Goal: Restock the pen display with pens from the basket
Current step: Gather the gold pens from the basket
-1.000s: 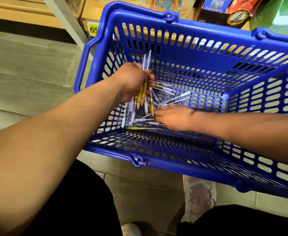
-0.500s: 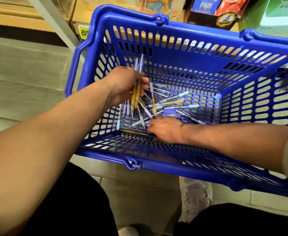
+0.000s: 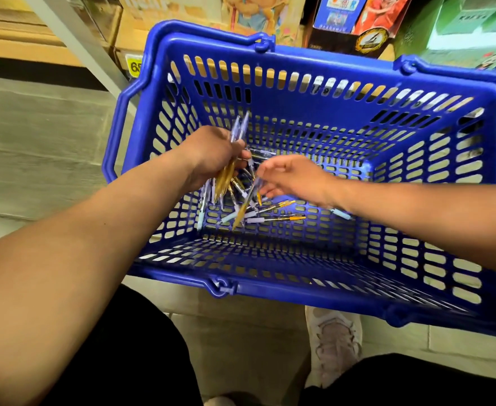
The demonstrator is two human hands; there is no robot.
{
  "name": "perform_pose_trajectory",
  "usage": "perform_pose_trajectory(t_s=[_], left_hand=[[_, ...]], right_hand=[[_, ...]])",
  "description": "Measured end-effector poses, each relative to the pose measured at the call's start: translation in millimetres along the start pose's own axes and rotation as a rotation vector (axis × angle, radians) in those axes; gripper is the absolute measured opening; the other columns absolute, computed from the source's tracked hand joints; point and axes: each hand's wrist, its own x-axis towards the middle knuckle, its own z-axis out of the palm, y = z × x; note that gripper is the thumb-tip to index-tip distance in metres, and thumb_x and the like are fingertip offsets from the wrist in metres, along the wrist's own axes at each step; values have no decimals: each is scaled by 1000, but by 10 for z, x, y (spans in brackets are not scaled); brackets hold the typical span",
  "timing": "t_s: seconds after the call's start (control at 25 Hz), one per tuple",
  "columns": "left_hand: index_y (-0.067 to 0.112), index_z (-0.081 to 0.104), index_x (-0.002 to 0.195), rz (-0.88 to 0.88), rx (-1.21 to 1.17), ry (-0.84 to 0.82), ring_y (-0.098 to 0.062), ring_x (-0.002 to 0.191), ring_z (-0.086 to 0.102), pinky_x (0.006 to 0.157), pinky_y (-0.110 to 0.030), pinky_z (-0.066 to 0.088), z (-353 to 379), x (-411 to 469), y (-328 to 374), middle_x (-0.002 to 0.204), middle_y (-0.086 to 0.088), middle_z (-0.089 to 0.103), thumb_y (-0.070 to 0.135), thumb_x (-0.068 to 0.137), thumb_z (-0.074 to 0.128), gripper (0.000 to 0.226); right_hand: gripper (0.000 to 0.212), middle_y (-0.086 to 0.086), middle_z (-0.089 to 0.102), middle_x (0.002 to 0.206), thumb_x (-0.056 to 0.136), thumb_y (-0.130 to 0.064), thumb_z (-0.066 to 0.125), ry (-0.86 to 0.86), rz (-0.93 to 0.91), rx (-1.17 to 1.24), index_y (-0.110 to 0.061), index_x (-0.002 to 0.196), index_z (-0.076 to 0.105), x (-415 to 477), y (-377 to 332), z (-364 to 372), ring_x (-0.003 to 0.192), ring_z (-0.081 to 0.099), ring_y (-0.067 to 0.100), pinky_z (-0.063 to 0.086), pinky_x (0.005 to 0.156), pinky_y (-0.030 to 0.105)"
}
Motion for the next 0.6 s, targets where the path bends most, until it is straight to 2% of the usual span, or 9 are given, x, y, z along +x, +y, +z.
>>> perform_pose_trajectory(t_s=[0.08,0.12,0.24,0.32,0.4,0.48,0.52,0.56,0.6], left_hand=[[10,67,108,2,114,-30,-26,100,74,87,-44,62,56,7,-19,106,-12,76,22,102,58,16],[9,68,108,-7,121,-57,-28,96,74,86,-45,62,82,9,-23,107,-16,75,21,102,59,17],[3,64,112,-70,-51,-141,-26,90,77,72,-37,63,114,3,-25,106,-19,76,19,101,60,21],[-2,62,115,-97,-133,-181,-26,93,77,72,-37,63,101,1,-23,104,-18,77,19,97,64,28],[-4,62,118,-106,-147,-199,-25,94,77,74,-40,64,87,6,-15,101,-16,78,17,90,70,37],[-2,65,120,-106,-133,-178,-24,93,77,75,-41,64,66,12,11,104,-15,77,13,88,71,36],[-1,66,119,-101,-129,-155,-23,91,77,74,-40,64,44,21,25,106,-16,77,11,89,70,32],[0,66,118,-96,-132,-126,-23,89,77,72,-39,64,11,26,38,106,-16,77,10,90,68,29],[1,65,118,-94,-142,-101,-22,88,77,70,-38,64,-32,25,48,105,-15,77,10,91,67,28]], right_hand=[[15,12,77,96,98,-22,64,88,-21,149,-9,103,71,70,-176,-63,85,74,22,60,80,31],[18,15,76,98,98,-22,64,121,-23,194,-8,107,70,112,-250,-83,84,73,21,60,80,31],[20,14,75,94,96,-21,67,196,-24,206,-8,111,70,216,-402,-95,81,71,16,60,79,27],[16,8,76,86,95,-20,68,220,-36,183,-10,108,71,245,-440,-82,78,73,13,60,75,23],[21,8,78,93,95,-21,69,211,-48,208,-8,112,71,246,-466,-89,83,75,13,59,74,21],[27,9,77,101,97,-25,65,165,-58,278,-7,117,68,259,-440,-137,92,75,16,59,76,21],[28,7,77,105,100,-28,61,147,-49,220,-9,119,67,265,-417,-164,98,74,18,59,77,22],[29,5,75,112,101,-31,57,146,-29,21,-12,122,66,274,-374,-198,103,73,19,59,78,22],[32,2,70,123,102,-34,56,140,0,-319,-17,129,62,282,-301,-233,111,68,19,57,82,22]])
